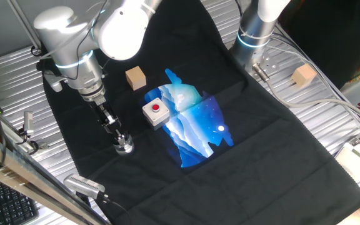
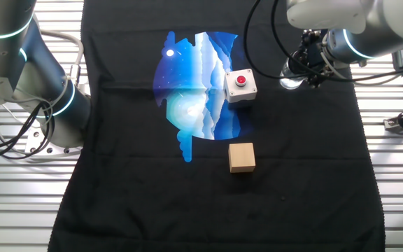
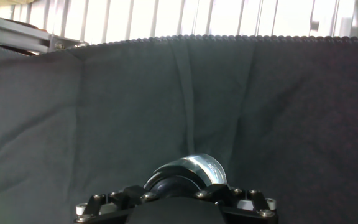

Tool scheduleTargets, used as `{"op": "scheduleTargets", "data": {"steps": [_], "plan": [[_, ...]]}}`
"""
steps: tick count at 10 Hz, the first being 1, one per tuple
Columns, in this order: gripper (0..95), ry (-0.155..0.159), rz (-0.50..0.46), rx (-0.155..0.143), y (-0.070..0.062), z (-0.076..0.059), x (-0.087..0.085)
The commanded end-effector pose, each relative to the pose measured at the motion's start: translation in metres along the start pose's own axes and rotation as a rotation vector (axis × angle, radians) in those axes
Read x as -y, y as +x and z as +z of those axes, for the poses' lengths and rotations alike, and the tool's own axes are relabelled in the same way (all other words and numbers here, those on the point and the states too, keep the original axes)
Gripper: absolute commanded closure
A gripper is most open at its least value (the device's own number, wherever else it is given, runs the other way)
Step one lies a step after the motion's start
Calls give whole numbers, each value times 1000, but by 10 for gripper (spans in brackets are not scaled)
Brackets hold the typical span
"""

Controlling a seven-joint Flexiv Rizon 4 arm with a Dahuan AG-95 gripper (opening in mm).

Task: Screw the lid onto the jar

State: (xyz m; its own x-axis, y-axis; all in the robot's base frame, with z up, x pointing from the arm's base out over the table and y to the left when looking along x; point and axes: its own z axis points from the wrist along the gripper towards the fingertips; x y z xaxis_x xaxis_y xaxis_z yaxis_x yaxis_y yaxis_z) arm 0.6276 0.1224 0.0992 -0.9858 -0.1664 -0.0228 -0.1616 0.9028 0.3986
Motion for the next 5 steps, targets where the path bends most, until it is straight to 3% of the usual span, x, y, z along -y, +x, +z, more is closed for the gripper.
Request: {"op": "scheduleTargets", "data": {"steps": [1,5], "plan": [[190,0,2,0,0,0,0],[190,-16,8,-1,0,0,0]]}}
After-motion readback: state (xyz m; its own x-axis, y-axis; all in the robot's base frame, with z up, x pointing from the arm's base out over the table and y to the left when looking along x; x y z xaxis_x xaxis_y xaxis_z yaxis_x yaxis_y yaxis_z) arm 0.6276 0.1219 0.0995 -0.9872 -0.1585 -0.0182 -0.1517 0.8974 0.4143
